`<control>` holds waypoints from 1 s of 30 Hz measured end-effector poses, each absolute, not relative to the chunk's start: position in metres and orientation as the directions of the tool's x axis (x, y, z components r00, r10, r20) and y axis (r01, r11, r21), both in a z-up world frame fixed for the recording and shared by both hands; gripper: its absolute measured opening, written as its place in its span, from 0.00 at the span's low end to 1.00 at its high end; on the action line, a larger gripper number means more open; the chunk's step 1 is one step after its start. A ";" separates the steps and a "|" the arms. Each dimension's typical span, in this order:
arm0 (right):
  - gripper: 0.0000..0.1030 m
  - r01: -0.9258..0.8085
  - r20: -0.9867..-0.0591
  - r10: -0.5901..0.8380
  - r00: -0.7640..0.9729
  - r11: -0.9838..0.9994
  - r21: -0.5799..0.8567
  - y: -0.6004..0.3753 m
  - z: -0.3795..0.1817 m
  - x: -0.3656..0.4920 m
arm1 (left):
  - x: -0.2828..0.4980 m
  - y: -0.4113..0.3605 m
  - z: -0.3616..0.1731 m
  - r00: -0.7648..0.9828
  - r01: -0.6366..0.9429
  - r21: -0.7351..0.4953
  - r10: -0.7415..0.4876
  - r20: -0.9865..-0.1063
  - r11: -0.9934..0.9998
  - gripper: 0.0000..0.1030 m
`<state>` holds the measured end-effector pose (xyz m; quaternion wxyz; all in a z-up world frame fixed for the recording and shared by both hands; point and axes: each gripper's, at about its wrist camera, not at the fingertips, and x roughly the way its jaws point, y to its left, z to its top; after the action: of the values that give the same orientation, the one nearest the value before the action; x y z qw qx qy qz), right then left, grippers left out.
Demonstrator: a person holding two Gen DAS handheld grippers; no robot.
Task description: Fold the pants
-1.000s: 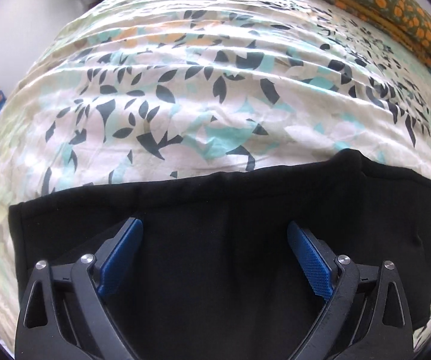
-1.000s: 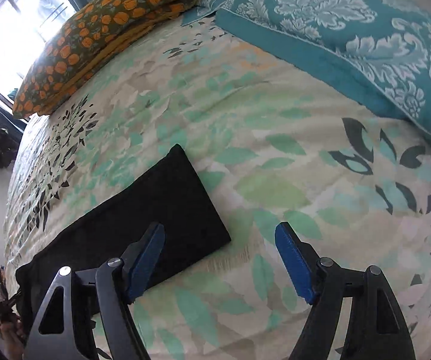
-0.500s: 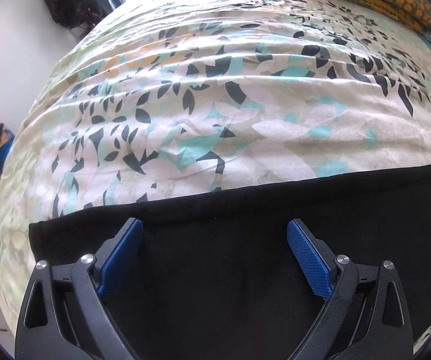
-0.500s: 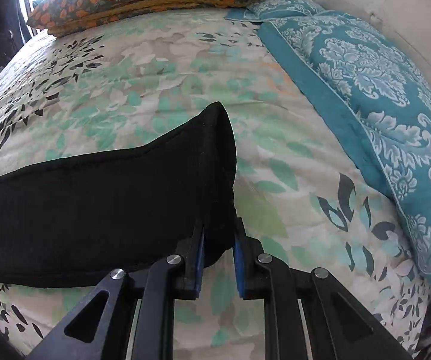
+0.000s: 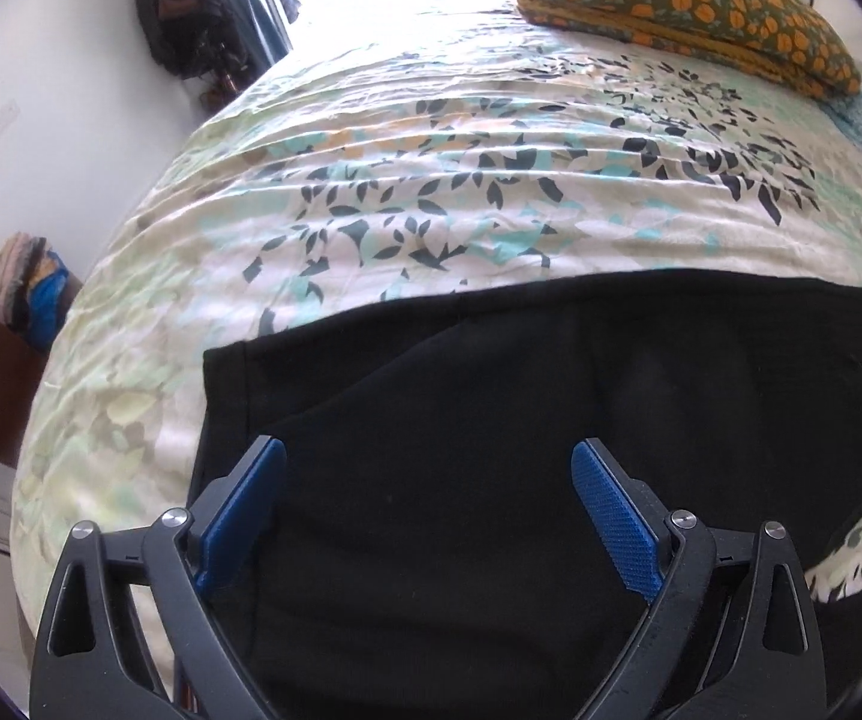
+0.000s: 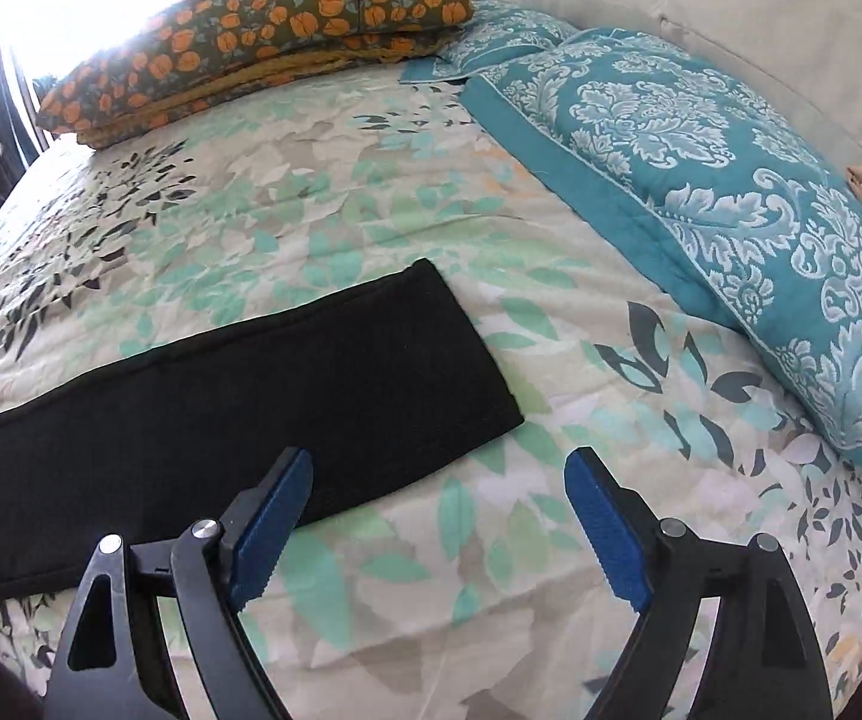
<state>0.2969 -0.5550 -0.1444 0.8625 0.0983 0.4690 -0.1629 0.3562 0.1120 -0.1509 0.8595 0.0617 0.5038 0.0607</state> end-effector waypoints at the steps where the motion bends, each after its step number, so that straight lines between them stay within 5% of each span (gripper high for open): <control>1: 0.84 0.352 -0.841 -0.151 0.520 0.935 0.050 -0.540 -0.139 0.285 | 0.339 0.115 -0.153 0.474 -0.035 0.158 0.156 -0.867 0.987 0.94; 6: 0.89 0.237 -0.859 0.009 0.512 0.960 0.151 -0.448 -0.143 0.213 | 0.254 0.103 -0.191 0.356 0.062 0.235 0.199 -0.913 0.970 0.94; 11: 0.92 0.133 -0.942 0.092 0.324 0.981 0.142 -0.363 -0.205 0.140 | 0.194 0.105 -0.200 0.323 0.059 0.199 0.170 -0.931 0.978 0.95; 17: 1.00 0.037 -0.942 -0.033 0.334 0.999 -0.022 -0.316 -0.211 0.103 | 0.167 0.114 -0.190 0.322 0.004 0.171 0.161 -0.933 0.985 0.95; 23: 1.00 0.096 -0.875 0.004 0.484 0.994 0.057 -0.293 -0.200 0.100 | 0.150 0.067 -0.166 0.421 -0.031 0.018 0.029 -0.907 0.999 0.94; 30: 1.00 0.045 -0.876 -0.014 0.482 0.999 0.009 -0.277 -0.223 0.108 | 0.135 0.006 -0.202 0.456 0.060 0.177 0.130 -0.880 0.982 0.96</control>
<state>0.1079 -0.2769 -0.2226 0.8606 0.0151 0.5087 -0.0170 0.1353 0.0058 -0.2022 0.8484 0.0915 0.5209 0.0207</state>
